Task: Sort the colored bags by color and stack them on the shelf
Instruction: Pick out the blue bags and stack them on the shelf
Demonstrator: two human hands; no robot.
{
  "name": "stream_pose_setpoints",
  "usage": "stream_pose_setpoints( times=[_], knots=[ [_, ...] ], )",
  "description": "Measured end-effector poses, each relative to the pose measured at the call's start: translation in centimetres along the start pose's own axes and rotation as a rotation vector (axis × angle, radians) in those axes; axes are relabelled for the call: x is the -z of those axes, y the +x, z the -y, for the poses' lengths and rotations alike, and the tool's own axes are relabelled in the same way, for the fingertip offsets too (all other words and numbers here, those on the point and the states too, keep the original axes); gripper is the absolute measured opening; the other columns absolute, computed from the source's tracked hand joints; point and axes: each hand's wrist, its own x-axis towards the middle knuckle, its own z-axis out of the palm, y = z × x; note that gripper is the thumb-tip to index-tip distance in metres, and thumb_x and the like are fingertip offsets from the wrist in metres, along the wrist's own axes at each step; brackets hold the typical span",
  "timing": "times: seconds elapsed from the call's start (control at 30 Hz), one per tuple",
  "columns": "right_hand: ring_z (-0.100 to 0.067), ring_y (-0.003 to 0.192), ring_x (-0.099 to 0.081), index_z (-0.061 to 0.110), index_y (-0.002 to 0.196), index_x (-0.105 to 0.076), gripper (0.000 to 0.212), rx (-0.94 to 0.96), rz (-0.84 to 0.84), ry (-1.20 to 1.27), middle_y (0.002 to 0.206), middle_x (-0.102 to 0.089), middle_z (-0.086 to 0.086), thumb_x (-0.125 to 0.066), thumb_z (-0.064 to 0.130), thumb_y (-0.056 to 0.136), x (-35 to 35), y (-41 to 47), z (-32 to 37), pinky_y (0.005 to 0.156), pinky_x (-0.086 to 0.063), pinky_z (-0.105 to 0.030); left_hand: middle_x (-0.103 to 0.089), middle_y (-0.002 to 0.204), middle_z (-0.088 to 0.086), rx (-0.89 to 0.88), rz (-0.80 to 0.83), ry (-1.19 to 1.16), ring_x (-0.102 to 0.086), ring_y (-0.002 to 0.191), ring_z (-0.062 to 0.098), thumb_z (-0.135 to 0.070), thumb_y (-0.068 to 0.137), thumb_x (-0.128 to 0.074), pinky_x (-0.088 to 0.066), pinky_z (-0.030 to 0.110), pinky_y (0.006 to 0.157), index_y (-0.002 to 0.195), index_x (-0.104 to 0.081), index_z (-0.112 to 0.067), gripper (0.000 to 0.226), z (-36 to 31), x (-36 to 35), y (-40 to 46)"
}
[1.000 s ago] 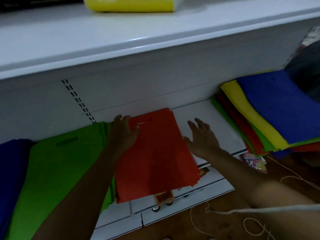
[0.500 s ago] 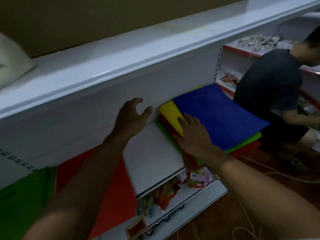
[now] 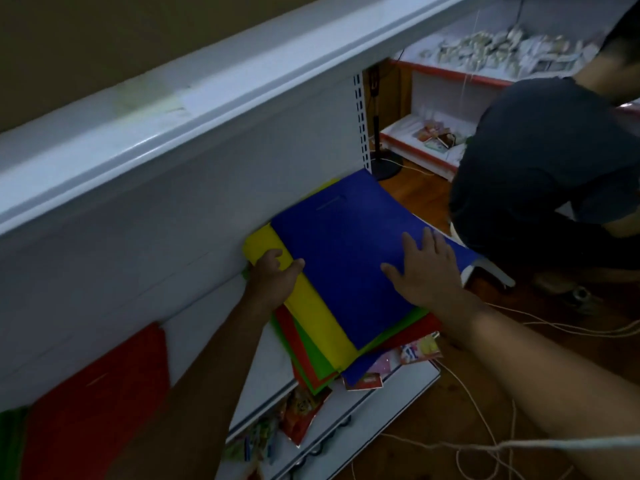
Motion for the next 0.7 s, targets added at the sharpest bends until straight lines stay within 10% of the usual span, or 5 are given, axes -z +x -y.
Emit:
stream_pose_setpoints(
  times=[0.23, 0.37, 0.5, 0.7],
  knots=[
    [-0.035, 0.144, -0.019, 0.019, 0.151, -0.014, 0.079, 0.014, 0.024, -0.039, 0.157, -0.019, -0.016, -0.034, 0.067, 0.092, -1.0, 0.7, -0.7, 0.117, -0.020, -0.049, -0.053, 0.126, 0.008, 0.156, -0.075, -0.159, -0.058, 0.095, 0.022, -0.031, 0.093, -0.060, -0.050, 0.035, 0.077, 0.141, -0.039, -0.013, 0.055, 0.8, -2.5, 2.2],
    [-0.033, 0.136, -0.030, 0.022, 0.148, -0.024, 0.075, 0.086, -0.016, -0.067, 0.149, -0.032, -0.011, -0.033, 0.069, 0.091, -1.1, 0.1, 0.0, 0.110, -0.028, -0.047, -0.066, 0.101, 0.010, 0.235, -0.044, -0.514, -0.065, 0.083, 0.025, -0.017, 0.093, -0.061, -0.056, 0.039, 0.069, 0.095, -0.056, -0.017, 0.006, 0.3, -3.0, 2.5],
    [-0.028, 0.132, -0.036, 0.025, 0.145, -0.030, 0.072, 0.141, -0.039, -0.031, 0.144, -0.039, -0.005, -0.034, 0.071, 0.090, -0.9, -0.1, 0.1, 0.108, -0.031, -0.045, -0.069, 0.105, 0.014, 0.254, -0.063, -0.618, -0.068, 0.092, 0.035, -0.016, 0.088, -0.068, -0.059, 0.045, 0.073, 0.109, -0.063, -0.004, 0.025, 0.4, -2.8, 2.9],
    [-0.033, 0.148, -0.007, 0.021, 0.152, -0.018, 0.085, -0.043, 0.018, 0.092, 0.160, -0.012, -0.014, -0.031, 0.074, 0.088, -0.2, 1.6, -1.8, 0.118, -0.011, -0.050, -0.071, 0.103, 0.012, 0.291, -0.035, -0.509, -0.063, 0.074, 0.026, -0.021, 0.085, -0.071, -0.046, 0.030, 0.051, 0.093, -0.067, -0.007, 0.016, 0.4, -3.1, 3.1]
  ],
)
